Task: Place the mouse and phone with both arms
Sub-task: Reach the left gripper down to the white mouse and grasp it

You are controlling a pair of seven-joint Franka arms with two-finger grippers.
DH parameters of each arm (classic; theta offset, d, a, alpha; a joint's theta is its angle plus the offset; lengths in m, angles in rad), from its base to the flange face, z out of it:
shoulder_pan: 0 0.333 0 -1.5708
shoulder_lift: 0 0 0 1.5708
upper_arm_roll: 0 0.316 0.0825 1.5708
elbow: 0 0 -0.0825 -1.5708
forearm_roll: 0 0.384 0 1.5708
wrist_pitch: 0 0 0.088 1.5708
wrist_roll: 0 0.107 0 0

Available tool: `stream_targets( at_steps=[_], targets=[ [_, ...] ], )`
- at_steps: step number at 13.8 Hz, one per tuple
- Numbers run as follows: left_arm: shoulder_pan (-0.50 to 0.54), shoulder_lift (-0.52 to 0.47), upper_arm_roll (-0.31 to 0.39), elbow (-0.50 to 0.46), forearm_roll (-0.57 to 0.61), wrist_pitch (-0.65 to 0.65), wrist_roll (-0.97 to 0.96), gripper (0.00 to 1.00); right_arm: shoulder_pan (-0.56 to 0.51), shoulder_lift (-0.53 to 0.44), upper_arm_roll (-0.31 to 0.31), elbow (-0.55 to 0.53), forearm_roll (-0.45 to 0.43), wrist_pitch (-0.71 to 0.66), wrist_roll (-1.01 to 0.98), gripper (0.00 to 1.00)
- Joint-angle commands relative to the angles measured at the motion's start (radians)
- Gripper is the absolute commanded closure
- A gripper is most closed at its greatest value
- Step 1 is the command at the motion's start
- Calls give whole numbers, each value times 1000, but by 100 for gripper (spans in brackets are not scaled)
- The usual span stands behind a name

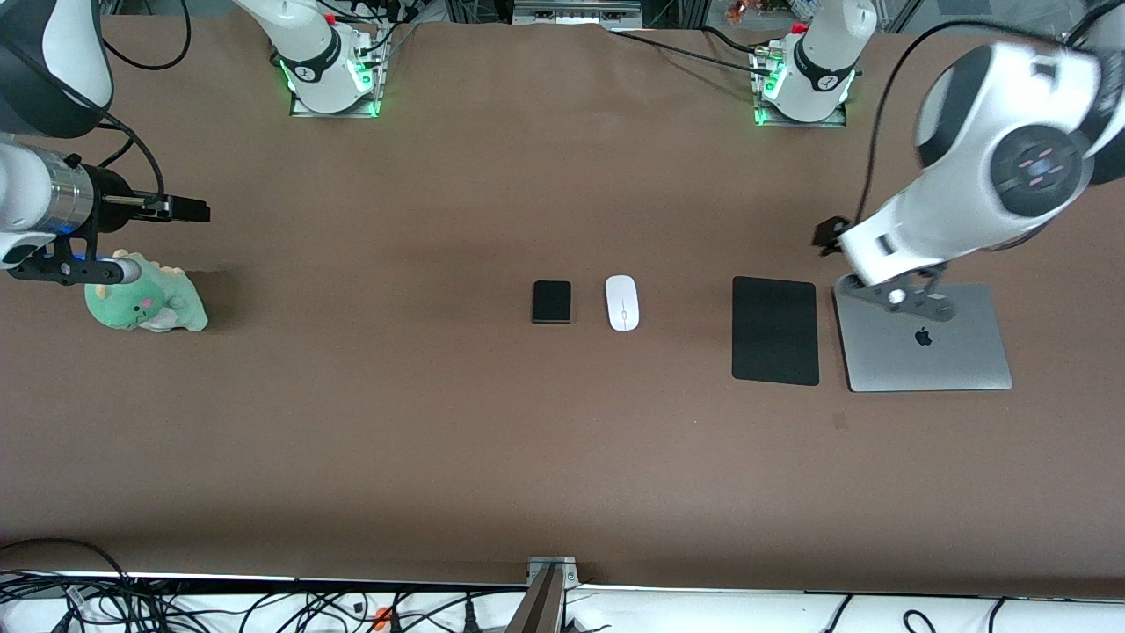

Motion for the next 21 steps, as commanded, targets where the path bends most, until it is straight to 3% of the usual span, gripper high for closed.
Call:
stream_targets(
  at_steps=[1,8,10,16,19,21],
  targets=[
    [-32,97,-74,29,-8,76,-143,0,-7,11,3,18,1,-11,-13,0],
    [-198,322,-85,-14,-16,447,-491,0,-7,11,-1,18,2,-14,-13,0],
    [-253,349,-83,-41,-8,524,-591,0,-7,11,-1,18,1,-8,-13,0],
    [-311,392,-75,-146,4,718,-632,0,-7,25,-22,23,-1,-11,-11,0],
    [-327,437,-74,-144,163,751,-745,0,-5,25,-22,23,11,-11,0,0],
    [-351,449,-74,-144,205,761,-835,0,2,31,-21,23,18,-1,9,0]
  ],
)
